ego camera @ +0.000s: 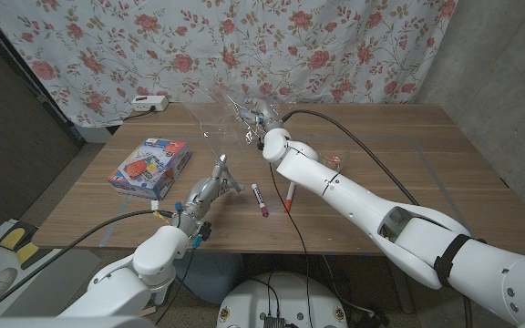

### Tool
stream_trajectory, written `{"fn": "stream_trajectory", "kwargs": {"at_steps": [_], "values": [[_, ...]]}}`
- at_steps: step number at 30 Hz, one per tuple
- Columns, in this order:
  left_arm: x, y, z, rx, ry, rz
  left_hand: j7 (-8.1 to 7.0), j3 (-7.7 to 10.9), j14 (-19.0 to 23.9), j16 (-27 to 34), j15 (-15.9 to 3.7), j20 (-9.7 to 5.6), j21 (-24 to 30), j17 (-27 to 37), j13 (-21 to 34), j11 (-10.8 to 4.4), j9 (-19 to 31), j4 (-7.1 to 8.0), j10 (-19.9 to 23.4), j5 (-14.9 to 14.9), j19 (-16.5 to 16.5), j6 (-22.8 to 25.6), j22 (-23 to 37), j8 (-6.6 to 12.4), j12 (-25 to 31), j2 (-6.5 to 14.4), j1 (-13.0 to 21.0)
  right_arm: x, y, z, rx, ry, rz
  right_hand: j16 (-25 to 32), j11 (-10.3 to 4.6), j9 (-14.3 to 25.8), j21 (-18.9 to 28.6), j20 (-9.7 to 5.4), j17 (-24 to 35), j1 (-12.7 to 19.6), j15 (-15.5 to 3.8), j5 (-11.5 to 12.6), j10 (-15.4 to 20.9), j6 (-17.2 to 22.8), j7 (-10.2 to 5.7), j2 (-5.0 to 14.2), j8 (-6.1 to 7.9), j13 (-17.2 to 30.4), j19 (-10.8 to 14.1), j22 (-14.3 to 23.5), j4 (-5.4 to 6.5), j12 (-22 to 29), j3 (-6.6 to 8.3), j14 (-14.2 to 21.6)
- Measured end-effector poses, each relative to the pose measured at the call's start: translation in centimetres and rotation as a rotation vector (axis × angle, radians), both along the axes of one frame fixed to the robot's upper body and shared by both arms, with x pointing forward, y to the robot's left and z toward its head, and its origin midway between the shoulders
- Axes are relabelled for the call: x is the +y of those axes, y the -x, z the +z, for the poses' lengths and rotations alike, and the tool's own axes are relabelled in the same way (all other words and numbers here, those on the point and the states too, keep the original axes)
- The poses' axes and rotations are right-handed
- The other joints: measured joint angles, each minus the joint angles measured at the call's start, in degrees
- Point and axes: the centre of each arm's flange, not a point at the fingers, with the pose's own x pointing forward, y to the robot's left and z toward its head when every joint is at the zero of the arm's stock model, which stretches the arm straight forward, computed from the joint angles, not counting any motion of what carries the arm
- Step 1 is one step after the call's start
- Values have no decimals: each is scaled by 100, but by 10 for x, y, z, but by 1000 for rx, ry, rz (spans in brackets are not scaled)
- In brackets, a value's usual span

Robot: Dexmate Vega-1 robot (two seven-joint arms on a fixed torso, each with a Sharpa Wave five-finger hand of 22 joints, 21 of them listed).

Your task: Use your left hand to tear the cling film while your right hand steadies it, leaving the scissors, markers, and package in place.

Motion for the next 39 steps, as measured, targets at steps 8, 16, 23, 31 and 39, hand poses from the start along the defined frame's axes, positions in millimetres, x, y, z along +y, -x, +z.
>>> {"fn": "stream_trajectory", "kwargs": {"at_steps": [8,16,23,31,39], "values": [[-6,-5,-1,-9,6,-26,-8,0,0,-22,0,0,0,0,-10,-1,-2,0,0,1,0,8,0,-1,0,27,31,2,3,2,28,-42,15,0,0,0,0,2,-1,0,0,21,0,51,13,0,0,-1,-2,0,0,20,0,-1],[-13,-9,0,-25,10,-57,-8,1,0,-22,0,0,0,0,0,-1,-7,-1,1,1,0,8,0,-16,-12,21,37,3,5,3,53,-75,24,0,30,0,0,2,4,22,0,22,30,60,21,-23,0,-1,-2,0,0,25,-1,-1],[-19,-13,0,-33,17,-83,-9,1,0,-22,0,0,0,0,-1,-1,-14,-1,1,5,0,8,0,-22,-17,22,37,4,6,5,74,-104,36,0,30,-1,0,1,26,22,0,23,31,60,21,-23,-22,-2,-2,0,24,41,23,-2],[-24,-15,-2,-34,27,-112,-10,1,0,-21,0,0,0,0,-1,-1,-14,-1,1,7,0,8,0,-33,-22,51,67,5,8,8,93,-124,52,0,60,-1,0,33,39,53,0,63,1,59,21,7,-45,-3,-33,0,24,44,23,-2],[-28,-16,-2,-34,33,-132,-21,1,-21,-21,-21,0,0,0,-1,-21,-9,-1,20,18,0,17,0,-34,-36,51,67,6,9,9,111,-137,63,0,60,-1,0,47,53,52,20,63,1,61,23,8,-45,-4,-18,0,26,44,24,18]]}}
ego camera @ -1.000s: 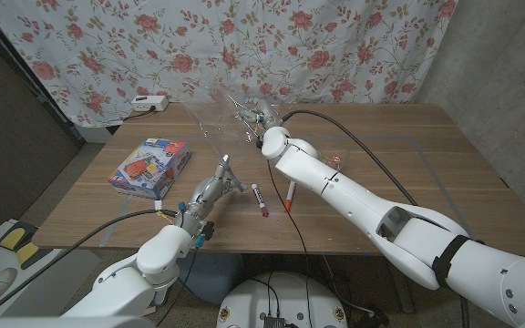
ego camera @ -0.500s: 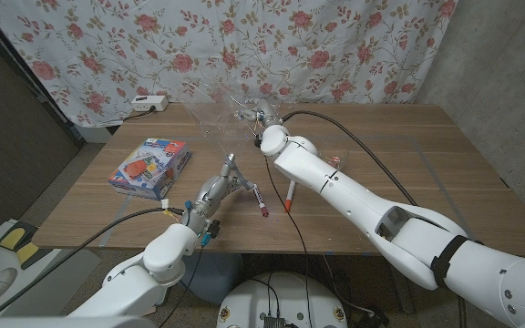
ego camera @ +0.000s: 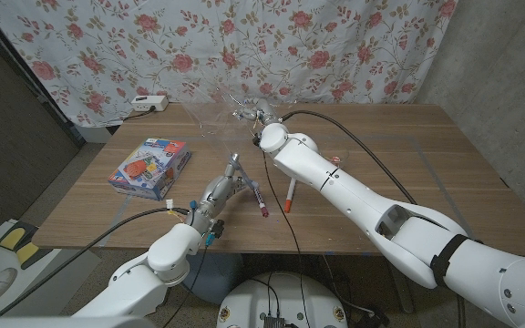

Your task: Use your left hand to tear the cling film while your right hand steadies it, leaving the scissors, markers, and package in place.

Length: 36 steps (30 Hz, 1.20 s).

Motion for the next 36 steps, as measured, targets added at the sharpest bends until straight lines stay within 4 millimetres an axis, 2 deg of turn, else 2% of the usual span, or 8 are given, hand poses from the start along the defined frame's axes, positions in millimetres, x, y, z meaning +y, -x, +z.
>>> {"fn": "stream_trajectory", "kwargs": {"at_steps": [30,36], "values": [[-9,-4,-2,14,0,-68,-20,13,32,-21,-31,0,0,0,16,0,27,36,0,-16,0,1,0,-18,-27,13,59,4,1,0,14,-10,7,0,0,0,0,16,26,0,0,44,0,29,29,0,0,13,17,0,14,63,14,0],[-10,-7,-2,19,-3,-83,-29,13,31,-20,-31,0,0,0,28,0,53,35,0,-14,0,-8,0,-28,-28,13,59,5,1,0,14,-10,7,0,0,0,0,15,26,0,0,44,0,29,28,0,-39,13,17,0,30,63,30,-1]]}}
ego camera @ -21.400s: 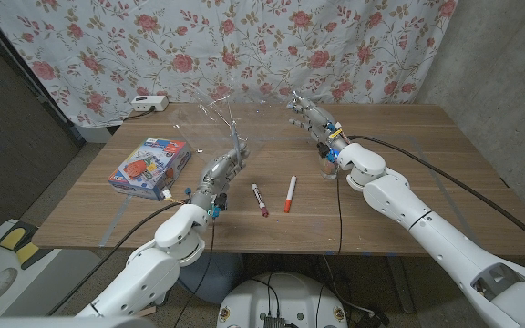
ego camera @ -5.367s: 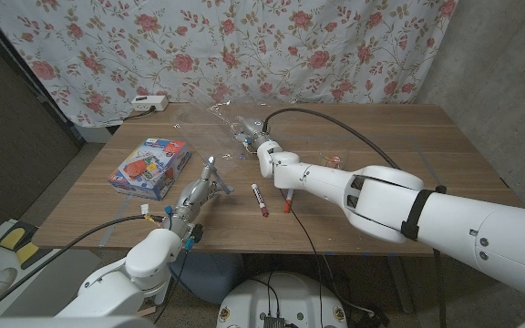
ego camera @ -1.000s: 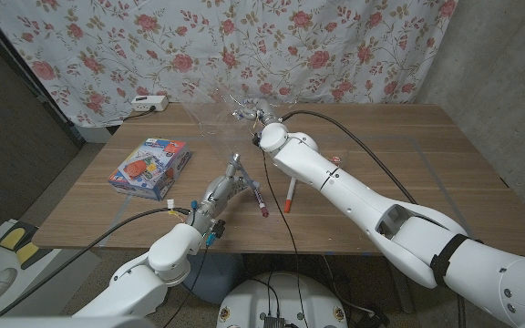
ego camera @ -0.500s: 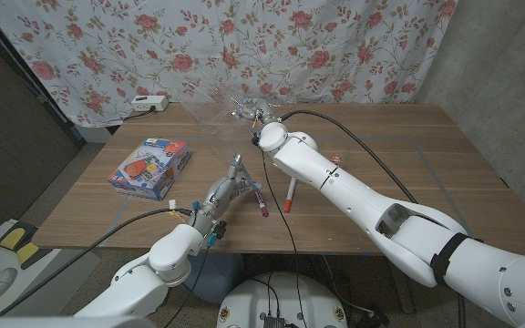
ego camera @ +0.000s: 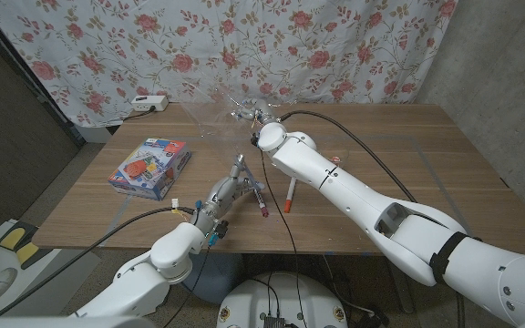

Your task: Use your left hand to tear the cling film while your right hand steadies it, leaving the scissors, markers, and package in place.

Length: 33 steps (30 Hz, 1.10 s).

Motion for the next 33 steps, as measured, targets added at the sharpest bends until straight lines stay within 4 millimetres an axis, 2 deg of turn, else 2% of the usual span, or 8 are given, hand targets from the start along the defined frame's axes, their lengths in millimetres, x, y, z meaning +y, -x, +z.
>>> {"fn": "stream_trajectory", "kwargs": {"at_steps": [33], "values": [[-4,-6,1,-2,-1,-37,1,-24,0,1,1,0,0,0,-3,-21,-5,23,20,-24,0,42,0,-19,-3,9,9,-2,2,1,-6,3,1,0,-20,0,0,-1,27,0,-29,40,-21,0,-1,0,-23,-27,0,0,0,44,0,30]]}}
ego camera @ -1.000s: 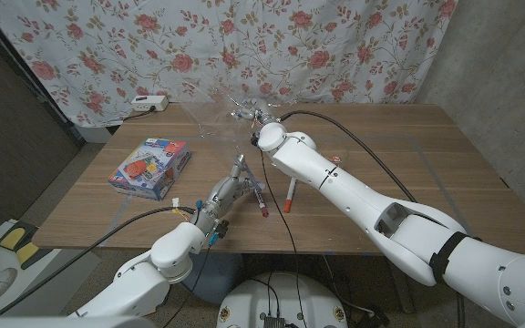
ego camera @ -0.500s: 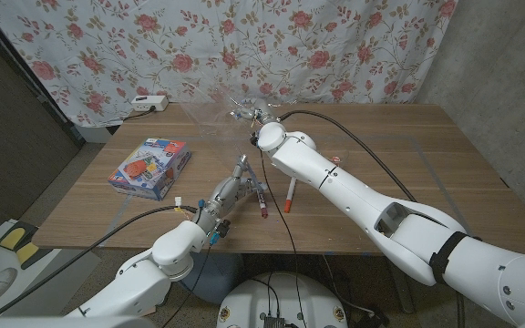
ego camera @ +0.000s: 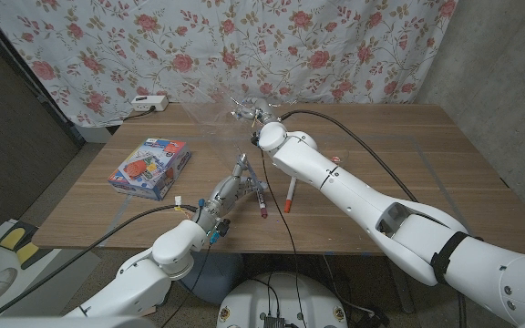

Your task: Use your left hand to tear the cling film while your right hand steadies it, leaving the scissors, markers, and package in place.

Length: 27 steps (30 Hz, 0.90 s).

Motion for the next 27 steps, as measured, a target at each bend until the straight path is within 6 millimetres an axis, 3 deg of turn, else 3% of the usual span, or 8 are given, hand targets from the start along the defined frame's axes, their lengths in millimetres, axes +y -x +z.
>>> {"fn": "stream_trajectory", "kwargs": {"at_steps": [27], "values": [[8,-2,-3,-14,11,16,-12,1,0,-23,0,0,0,0,10,-9,4,-2,9,9,0,9,0,-4,0,21,21,-5,0,-2,7,3,-10,0,0,0,0,0,54,0,0,22,0,32,32,0,0,-8,0,0,0,45,0,0]]}}
